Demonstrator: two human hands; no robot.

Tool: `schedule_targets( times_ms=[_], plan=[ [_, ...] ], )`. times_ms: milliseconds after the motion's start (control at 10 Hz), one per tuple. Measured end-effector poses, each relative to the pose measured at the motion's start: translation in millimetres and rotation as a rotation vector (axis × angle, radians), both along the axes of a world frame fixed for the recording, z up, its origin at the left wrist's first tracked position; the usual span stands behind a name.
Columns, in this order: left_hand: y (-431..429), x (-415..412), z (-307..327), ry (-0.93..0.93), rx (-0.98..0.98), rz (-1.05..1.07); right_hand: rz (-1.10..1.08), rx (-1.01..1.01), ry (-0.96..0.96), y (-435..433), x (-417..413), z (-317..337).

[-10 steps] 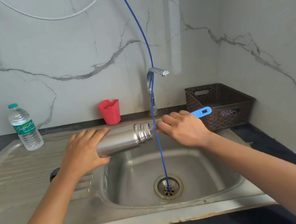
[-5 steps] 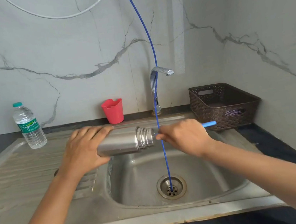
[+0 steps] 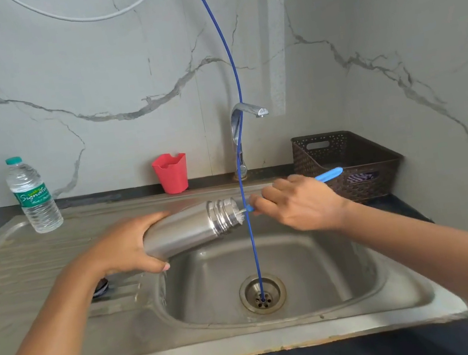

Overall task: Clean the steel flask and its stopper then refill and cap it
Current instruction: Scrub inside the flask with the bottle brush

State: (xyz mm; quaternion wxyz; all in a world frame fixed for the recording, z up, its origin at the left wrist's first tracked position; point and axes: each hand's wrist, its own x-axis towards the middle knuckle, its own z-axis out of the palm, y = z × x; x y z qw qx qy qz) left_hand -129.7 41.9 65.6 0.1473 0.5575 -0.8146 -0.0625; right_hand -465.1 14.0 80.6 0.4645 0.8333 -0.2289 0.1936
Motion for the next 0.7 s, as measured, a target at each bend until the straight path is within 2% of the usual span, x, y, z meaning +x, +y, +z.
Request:
schedule_targets(
  times_ms=[100, 200, 300, 400, 500, 600, 700],
  plan=[
    [-3.8, -7.1, -9.5, -0.327, -0.588, 0.017, -0.115, 1.009, -0.205, 3.3, 14.8, 3.7],
    [-5.7, -12.4, -12.3, -0.368, -0.833, 0.015, -0.107, 1.892, -0.624, -6.3, 11.5, 4.3],
    [-6.4, -7.8, -9.8, -0.363, -0.664, 0.068, -0.200, 1.317, -0.467, 1.0, 15.1, -7.5],
    [-2.3, -0.2, -6.8, -0.256, -0.325, 0.126, -0.143, 0.152, -0.146, 1.9, 8.4, -21.4],
    [-1.3, -1.7, -6.3, -0.184, -0.284, 0.122, -0.029, -0.036, -0.060, -4.5, 1.2, -23.3],
    [-3.6, -5.7, -12.7, -0.293, -0.567, 0.079, -0.032, 0.608, -0.184, -4.4, 11.4, -14.2],
    [-6.2, -8.2, -17.3, -0.370, -0.863, 0.017, -0.093, 1.866, -0.568, -10.0, 8.1, 6.2]
  ],
)
